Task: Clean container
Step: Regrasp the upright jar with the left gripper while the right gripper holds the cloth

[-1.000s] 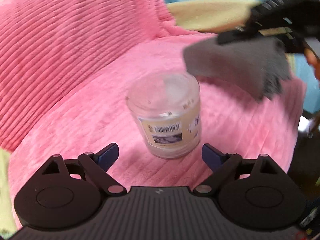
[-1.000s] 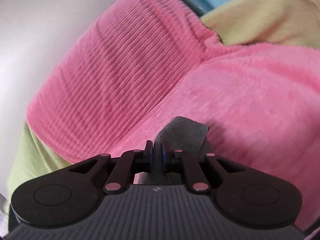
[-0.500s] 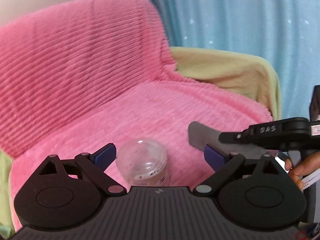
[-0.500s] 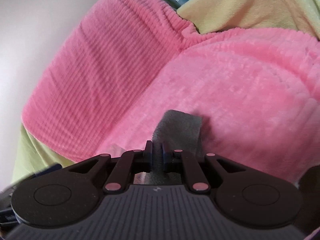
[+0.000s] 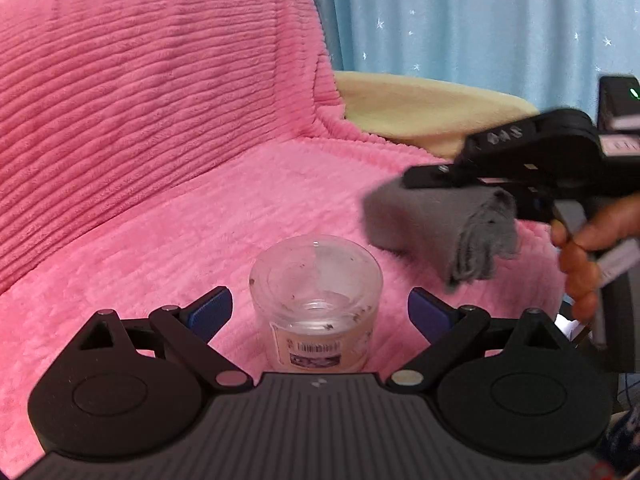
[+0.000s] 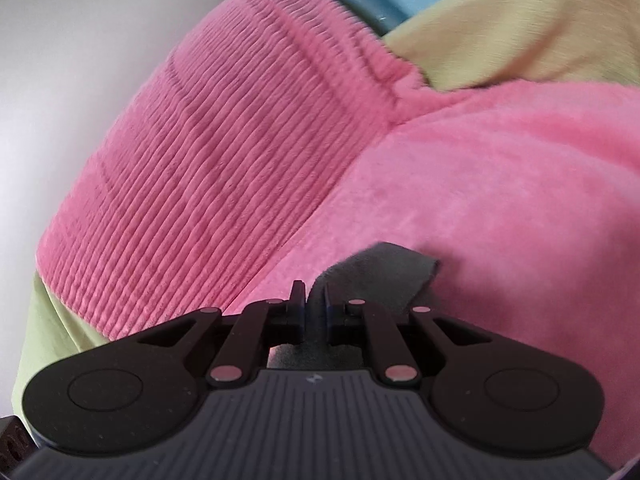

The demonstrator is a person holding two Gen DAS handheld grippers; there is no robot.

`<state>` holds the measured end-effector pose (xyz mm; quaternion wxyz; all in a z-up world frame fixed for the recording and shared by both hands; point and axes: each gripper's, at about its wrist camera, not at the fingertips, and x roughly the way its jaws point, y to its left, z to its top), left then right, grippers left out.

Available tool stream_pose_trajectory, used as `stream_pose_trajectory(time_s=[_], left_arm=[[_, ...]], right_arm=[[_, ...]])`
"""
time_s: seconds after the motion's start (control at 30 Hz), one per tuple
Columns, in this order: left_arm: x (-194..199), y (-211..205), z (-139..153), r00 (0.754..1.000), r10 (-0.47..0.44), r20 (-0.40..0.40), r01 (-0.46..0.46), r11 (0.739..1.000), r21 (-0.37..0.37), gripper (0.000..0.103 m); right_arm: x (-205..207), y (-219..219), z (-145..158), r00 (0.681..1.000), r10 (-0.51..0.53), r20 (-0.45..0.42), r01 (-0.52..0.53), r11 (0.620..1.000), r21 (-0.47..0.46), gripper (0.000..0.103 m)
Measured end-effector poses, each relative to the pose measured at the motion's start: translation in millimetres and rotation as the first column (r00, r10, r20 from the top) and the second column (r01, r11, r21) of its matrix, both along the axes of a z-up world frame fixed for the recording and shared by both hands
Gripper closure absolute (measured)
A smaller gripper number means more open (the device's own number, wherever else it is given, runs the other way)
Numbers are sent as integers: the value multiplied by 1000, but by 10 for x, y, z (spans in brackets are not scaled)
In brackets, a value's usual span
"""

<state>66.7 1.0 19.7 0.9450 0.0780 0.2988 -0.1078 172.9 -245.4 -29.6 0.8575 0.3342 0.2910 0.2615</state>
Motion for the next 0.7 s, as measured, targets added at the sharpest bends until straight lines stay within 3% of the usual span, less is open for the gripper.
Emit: stream_pose_trajectory(time_s=[0.1,0.2,0.27,0.4,0.6,0.7], left_arm=[[54,-12,-45,1000,-5,-14,6,1000,20,7],[64,-15,-93,999,-13,-30,14,999,46,7],[62,-21,-105,999,-24,-27,26,998,62,7],[50,-68,-153,999,-41,-13,43,993,106,7],[40,-206,-232,999,-47,-12,48,984,172,7],[75,-245,-250,999,-46,-12,48,978,202,7]], right_arm=[[162,100,76,999,37,-11,-38,999,-37,95],[265,176,144,989,136,-63,-144,978,-150,95],[239,229,186,977,200,-79,-214,940,-267,95],[24,344,218,955,286,-76,-283,812,-510,95],[-194,448,210,935,349,-71,-324,751,-575,91],[-205,499,187,934,349,-80,-329,747,-577,90]])
